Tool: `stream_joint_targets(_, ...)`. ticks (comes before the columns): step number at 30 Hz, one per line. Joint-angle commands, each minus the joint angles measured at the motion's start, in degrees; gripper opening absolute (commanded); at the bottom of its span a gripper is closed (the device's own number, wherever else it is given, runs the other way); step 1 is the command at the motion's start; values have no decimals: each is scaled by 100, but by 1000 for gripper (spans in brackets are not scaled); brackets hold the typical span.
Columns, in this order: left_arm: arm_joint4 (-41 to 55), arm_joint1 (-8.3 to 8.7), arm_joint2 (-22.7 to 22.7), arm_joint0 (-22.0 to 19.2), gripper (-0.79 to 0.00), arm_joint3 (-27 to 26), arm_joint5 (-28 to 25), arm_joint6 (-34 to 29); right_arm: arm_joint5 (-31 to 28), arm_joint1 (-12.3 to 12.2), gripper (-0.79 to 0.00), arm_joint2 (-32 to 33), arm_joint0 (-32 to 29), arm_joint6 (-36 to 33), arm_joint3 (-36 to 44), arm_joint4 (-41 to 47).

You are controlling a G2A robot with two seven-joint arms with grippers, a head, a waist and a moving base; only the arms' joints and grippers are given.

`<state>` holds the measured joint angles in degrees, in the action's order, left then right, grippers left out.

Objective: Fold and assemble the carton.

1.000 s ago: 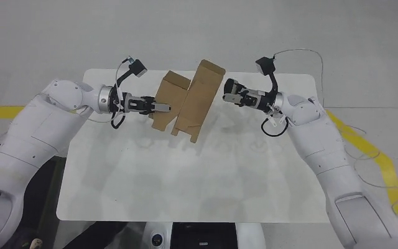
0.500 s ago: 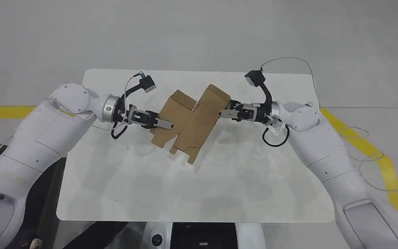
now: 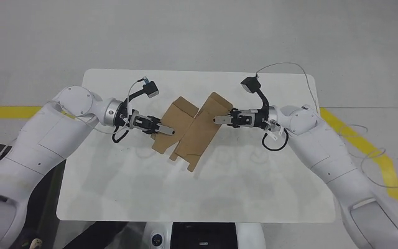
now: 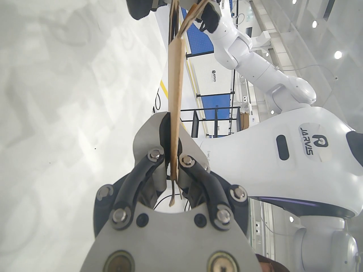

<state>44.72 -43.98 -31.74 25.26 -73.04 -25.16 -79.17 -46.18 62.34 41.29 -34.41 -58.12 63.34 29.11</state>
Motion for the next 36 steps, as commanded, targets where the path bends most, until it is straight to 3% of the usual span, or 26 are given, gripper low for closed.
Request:
stream_joint_targets(1,-27,-5,-16,16,-785,-15,3,-2,-20,-31,-517,-91,34,20,13,42)
stream_joint_targets(11,-152,-35,-26,84,-785,-47,1,-1,-158,-171,-665,-533,211,159,10,259)
stream_joint_targets(16,-85,-49,-46,103,-785,-62,16,-16,-233,-223,-785,-727,302,234,-5,348)
stream_joint_targets(19,-57,-52,-72,115,-785,-90,46,-46,-290,-250,-785,-831,354,291,-28,395)
stream_joint_targets(21,-53,-52,-90,125,-650,-110,64,-64,-335,-265,-785,-896,387,335,-47,422)
stream_joint_targets(23,-68,-50,-117,134,-132,-135,50,-51,-385,-279,-785,-956,420,386,-67,442)
stream_joint_targets(24,-73,-48,-132,142,0,-139,35,-35,-424,-285,-785,-980,435,424,-90,453)
stream_joint_targets(36,126,-79,-391,268,0,353,-472,473,-997,-269,-785,-1032,576,999,-509,385)
